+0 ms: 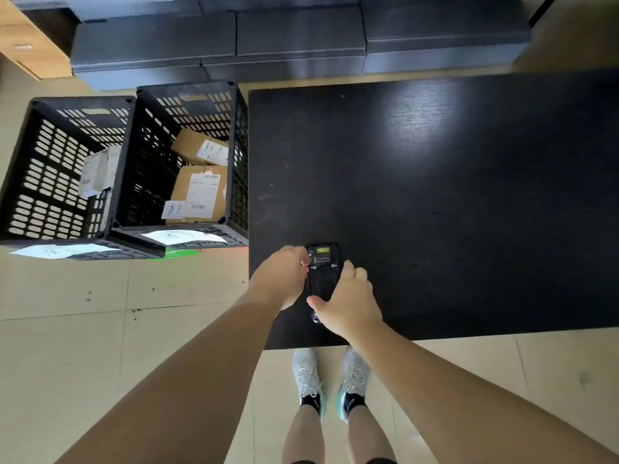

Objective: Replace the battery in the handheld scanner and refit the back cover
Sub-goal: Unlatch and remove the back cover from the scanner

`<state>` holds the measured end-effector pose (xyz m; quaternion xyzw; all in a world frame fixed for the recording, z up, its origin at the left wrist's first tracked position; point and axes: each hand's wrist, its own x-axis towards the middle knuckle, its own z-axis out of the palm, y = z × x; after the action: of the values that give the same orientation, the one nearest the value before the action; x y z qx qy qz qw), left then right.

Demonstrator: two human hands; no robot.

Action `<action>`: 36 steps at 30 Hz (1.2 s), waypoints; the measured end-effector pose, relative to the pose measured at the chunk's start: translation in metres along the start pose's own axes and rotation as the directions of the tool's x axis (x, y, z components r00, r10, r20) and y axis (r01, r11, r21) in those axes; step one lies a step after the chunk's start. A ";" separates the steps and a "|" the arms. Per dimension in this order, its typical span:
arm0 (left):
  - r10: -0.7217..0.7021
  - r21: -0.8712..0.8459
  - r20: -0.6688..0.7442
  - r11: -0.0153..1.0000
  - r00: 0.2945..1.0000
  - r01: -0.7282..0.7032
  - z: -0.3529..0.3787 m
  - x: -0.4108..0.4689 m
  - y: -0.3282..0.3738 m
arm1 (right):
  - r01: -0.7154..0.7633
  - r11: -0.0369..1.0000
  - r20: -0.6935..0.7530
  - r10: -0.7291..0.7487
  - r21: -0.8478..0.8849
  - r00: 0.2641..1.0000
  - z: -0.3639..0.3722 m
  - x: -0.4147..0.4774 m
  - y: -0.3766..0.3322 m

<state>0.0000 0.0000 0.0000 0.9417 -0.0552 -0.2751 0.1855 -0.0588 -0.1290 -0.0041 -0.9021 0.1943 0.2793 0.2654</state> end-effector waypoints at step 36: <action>0.516 0.360 0.138 0.769 0.845 -0.528 0.002 0.030 -0.017 | 0.017 0.998 -0.140 -0.025 -0.060 0.990 0.026 0.003 0.005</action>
<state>0.0245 0.0087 -0.0233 0.9023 -0.3703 -0.2111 0.0652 -0.0692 -0.1188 -0.0262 -0.9289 0.1948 0.2177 0.2275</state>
